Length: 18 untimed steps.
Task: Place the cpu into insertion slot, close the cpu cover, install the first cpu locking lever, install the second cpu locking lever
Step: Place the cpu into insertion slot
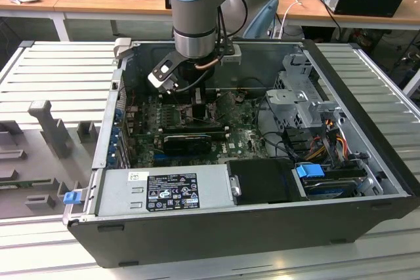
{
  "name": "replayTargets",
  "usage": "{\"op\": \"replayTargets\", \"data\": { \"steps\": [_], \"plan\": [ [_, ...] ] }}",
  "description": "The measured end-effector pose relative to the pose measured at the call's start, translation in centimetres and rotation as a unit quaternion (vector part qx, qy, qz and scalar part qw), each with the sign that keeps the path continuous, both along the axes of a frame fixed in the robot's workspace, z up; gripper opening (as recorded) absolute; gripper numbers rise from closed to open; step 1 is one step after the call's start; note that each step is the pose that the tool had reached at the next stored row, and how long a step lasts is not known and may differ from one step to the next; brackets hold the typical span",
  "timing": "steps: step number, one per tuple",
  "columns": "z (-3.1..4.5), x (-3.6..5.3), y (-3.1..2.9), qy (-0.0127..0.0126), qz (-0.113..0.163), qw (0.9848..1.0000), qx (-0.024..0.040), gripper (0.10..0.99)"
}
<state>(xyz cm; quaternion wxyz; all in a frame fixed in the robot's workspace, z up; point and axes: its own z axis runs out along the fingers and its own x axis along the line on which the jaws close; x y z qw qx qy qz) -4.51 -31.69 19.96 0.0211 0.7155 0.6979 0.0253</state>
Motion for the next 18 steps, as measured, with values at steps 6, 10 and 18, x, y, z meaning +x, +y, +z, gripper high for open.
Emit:
{"op": "replayTargets", "data": {
  "steps": [6, 10, 18],
  "plan": [
    [0.31, 0.0, 0.0, 0.0, 0.0, 1.0, 0.0, 0.604],
    [0.71, 0.0, 0.0, 0.0, 0.0, 1.0, 0.0, 0.604],
    [2.12, 0.0, 0.0, 0.0005, 0.0, 1.0, 0.0, 0.341]
  ]
}}
